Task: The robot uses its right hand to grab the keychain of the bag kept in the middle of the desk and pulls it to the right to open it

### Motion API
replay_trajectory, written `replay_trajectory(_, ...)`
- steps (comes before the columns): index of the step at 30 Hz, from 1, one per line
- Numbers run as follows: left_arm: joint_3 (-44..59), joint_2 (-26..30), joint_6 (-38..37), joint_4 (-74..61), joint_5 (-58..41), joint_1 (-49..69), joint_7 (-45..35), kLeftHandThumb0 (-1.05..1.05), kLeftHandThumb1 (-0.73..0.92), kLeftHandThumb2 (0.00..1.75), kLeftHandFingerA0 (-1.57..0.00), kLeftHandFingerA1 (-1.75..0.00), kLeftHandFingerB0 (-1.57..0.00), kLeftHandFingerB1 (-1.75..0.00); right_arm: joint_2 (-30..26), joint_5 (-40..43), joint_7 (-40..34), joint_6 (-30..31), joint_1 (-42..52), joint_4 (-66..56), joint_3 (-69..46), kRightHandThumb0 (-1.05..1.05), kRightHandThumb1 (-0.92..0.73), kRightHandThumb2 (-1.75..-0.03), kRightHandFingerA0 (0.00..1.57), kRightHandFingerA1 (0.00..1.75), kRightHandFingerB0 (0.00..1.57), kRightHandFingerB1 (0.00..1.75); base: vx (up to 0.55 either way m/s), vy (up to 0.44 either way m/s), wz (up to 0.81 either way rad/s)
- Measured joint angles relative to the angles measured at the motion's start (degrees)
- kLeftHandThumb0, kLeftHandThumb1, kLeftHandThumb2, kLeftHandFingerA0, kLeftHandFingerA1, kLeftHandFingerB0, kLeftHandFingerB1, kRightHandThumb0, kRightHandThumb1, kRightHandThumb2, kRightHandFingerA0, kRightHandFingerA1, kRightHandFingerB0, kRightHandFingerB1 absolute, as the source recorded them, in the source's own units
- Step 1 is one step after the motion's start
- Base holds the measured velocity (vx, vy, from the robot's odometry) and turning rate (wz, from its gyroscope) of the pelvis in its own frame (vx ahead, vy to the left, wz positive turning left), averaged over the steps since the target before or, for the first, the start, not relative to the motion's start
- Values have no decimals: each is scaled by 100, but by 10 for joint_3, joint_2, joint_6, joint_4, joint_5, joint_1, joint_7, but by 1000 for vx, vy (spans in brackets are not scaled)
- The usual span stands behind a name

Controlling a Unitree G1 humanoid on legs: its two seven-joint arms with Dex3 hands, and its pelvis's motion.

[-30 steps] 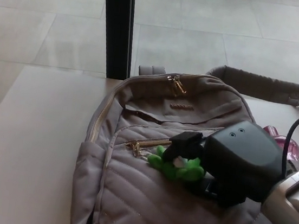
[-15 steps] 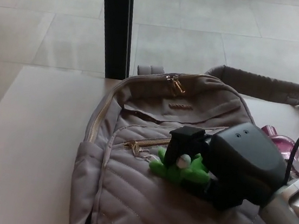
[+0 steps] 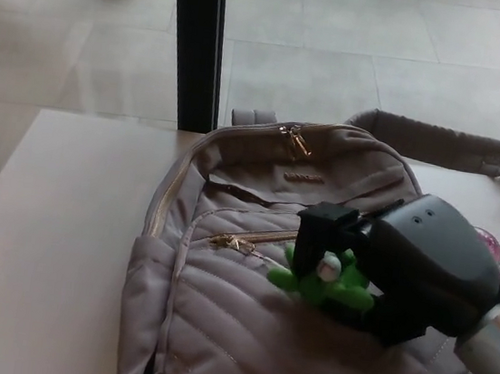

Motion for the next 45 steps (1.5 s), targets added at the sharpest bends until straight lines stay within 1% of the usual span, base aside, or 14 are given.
replay_trajectory(2,0,0,0,0,-1,0,-2,-79,91,68,-43,-51,-30,-35,-5,4,-1,-11,-2,4,-11,-28,-66,-97,104,175,81,108,0,0,0)
replay_trajectory(3,0,0,0,0,-1,0,-3,-79,92,68,-43,-50,-28,-35,-7,6,-1,-15,-3,5,-16,-29,-55,-116,127,140,88,113,0,0,0)
replay_trajectory(4,0,0,0,1,-1,0,-3,-79,92,68,-44,-48,-29,-35,-8,10,-1,-22,-4,9,-22,-19,-52,-119,102,175,79,148,0,0,0)
replay_trajectory(7,-2,0,-1,1,0,3,-5,-81,92,69,-41,-49,-28,-35,-11,12,-10,-45,-13,27,-33,-16,-43,-123,98,175,74,158,0,0,0)
replay_trajectory(8,-3,0,-1,1,0,3,-5,-81,92,68,-42,-47,-29,-35,-12,12,-16,-55,-14,32,-35,-20,-39,-123,99,175,79,146,0,0,0)
replay_trajectory(9,-4,0,-1,1,0,4,-6,-81,92,68,-43,-46,-30,-35,-12,9,-22,-64,-15,37,-37,-32,-41,-119,130,146,97,126,0,0,0)
replay_trajectory(11,-5,0,-1,2,0,4,-6,-80,92,68,-44,-47,-30,-34,-12,5,-36,-79,-14,42,-40,-34,-42,-121,131,145,98,124,0,0,0)
replay_trajectory(12,-6,0,-1,3,0,5,-6,-80,92,68,-43,-47,-29,-34,-12,4,-42,-86,-14,44,-42,-28,-35,-133,104,175,84,153,0,0,0)
replay_trajectory(16,-8,0,-1,3,0,4,-6,-76,92,70,-43,-46,-29,-35,-10,3,-63,-114,-10,45,-49,-32,-40,-131,103,175,77,168,0,0,0)
replay_trajectory(19,-9,0,-1,2,0,5,-6,-76,92,71,-42,-46,-28,-35,-7,3,-70,-126,-9,45,-53,-30,-43,-126,101,175,80,166,0,0,0)
replay_trajectory(20,-9,0,-1,2,0,5,-6,-77,92,69,-43,-47,-30,-35,-7,3,-71,-128,-9,45,-54,-33,-42,-117,127,144,105,131,0,0,0)
replay_trajectory(22,-9,0,-1,1,0,6,-6,-78,92,70,-44,-49,-30,-35,-6,2,-76,-134,-9,45,-59,-32,-40,-118,128,145,106,132,0,0,0)
replay_trajectory(23,-8,0,-1,1,0,6,-6,-79,92,70,-44,-49,-30,-35,-7,1,-77,-135,-9,45,-62,-24,-36,-127,102,175,75,169,0,0,0)
replay_trajectory(45,-13,0,-2,3,0,12,-6,-83,92,74,-40,-44,-26,-35,-152,-6,-58,-148,-25,98,-171,-20,-29,-112,94,175,73,163,0,0,0)
